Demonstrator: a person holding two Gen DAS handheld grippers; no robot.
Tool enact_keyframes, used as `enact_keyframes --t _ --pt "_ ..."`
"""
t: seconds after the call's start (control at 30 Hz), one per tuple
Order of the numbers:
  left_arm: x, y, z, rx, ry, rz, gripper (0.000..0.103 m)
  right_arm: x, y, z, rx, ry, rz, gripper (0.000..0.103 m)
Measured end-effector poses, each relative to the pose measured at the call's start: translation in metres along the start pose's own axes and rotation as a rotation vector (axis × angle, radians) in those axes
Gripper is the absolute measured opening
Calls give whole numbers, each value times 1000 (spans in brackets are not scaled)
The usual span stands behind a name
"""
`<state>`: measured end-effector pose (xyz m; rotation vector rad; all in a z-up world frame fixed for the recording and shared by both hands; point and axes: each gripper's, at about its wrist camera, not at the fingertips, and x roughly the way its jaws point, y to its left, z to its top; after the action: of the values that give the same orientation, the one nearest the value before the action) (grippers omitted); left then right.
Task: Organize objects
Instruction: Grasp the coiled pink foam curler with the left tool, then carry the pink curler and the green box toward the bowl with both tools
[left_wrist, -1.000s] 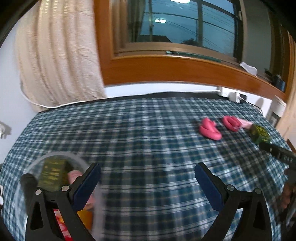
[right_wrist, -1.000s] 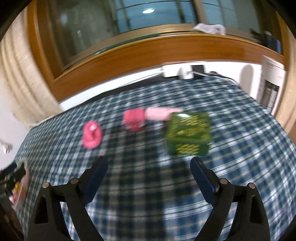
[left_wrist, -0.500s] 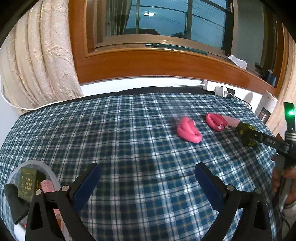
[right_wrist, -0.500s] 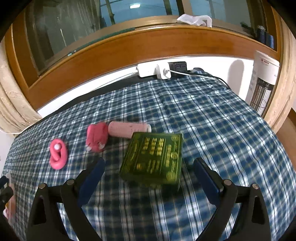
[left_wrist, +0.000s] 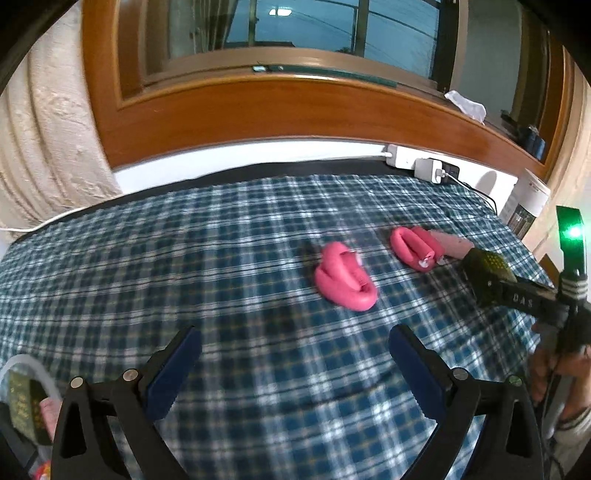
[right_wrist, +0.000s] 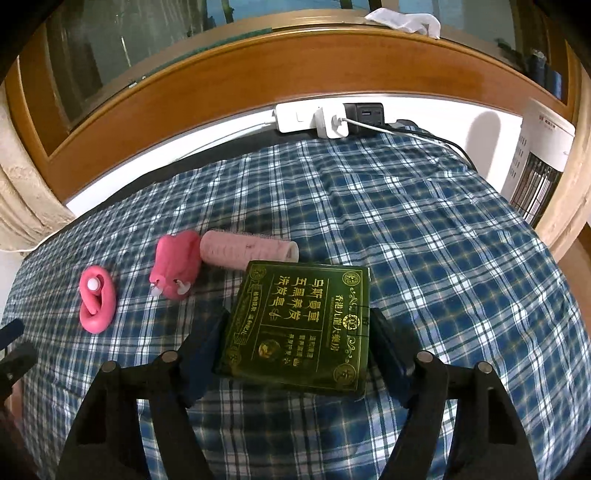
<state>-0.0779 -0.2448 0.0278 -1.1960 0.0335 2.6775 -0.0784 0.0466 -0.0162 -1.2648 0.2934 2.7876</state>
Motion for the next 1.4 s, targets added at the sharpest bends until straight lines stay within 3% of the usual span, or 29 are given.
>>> enact_keyframes --t 0.23,0.57,0.8,0.93,1.0,1.07,1.4 --pt "31 -21 16 9 46 -36 103 1 0 0 -3 5 0 75" --pt "66 -29 34 11 64 -1 101 1 0 0 -2 6 -1 75" --pt "81 -30 38 8 93 -12 78 1 0 -1 -2 6 -1 75" --pt "88 -32 36 8 109 -19 71 2 0 -1 -3 5 -2 75" --pt "88 -33 36 22 97 -3 60 1 0 -1 -3 5 -2 75" --pt "88 -33 36 23 91 -11 56 1 0 -1 -3 5 -3 75" --pt "69 -33 28 37 41 0 56 1 0 0 -2 5 -3 75"
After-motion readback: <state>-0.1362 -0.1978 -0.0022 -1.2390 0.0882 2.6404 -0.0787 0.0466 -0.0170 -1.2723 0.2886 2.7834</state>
